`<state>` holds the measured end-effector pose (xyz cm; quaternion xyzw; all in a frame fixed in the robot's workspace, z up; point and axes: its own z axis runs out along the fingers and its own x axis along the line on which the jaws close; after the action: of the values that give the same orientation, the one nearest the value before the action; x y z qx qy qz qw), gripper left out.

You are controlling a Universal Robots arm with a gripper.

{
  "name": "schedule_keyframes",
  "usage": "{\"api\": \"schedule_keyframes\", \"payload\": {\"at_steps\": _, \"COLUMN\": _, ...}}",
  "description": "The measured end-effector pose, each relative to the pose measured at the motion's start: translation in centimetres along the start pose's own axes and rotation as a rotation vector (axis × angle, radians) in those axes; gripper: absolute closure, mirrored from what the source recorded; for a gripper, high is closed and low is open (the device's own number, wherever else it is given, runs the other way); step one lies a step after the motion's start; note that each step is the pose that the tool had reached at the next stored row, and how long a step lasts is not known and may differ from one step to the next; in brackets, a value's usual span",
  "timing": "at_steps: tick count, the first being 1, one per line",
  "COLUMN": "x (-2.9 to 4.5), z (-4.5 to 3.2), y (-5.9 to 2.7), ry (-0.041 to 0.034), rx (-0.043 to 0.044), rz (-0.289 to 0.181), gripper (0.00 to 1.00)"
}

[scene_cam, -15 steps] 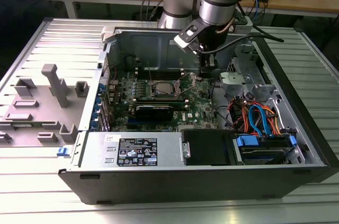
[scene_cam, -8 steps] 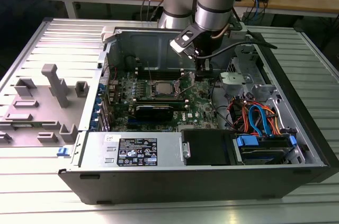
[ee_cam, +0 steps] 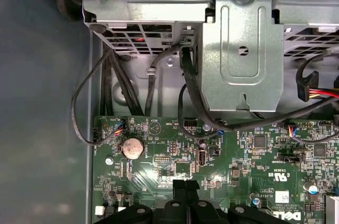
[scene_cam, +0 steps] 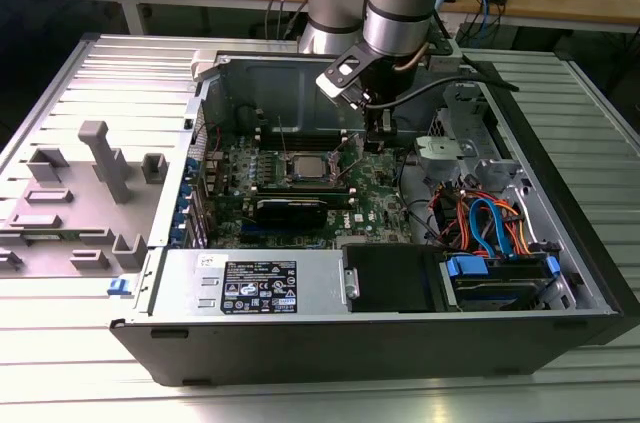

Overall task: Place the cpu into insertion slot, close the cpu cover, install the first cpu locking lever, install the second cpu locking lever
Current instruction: 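Close the cpu cover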

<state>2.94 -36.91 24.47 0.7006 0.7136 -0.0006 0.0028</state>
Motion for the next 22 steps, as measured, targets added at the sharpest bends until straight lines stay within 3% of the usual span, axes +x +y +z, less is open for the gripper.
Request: {"api": "schedule_keyframes", "payload": {"at_steps": 22, "x": 0.01, "z": -0.14, "y": -0.60, "ry": 0.0007, "rx": 0.0001, "rz": 0.000, "gripper": 0.89}}
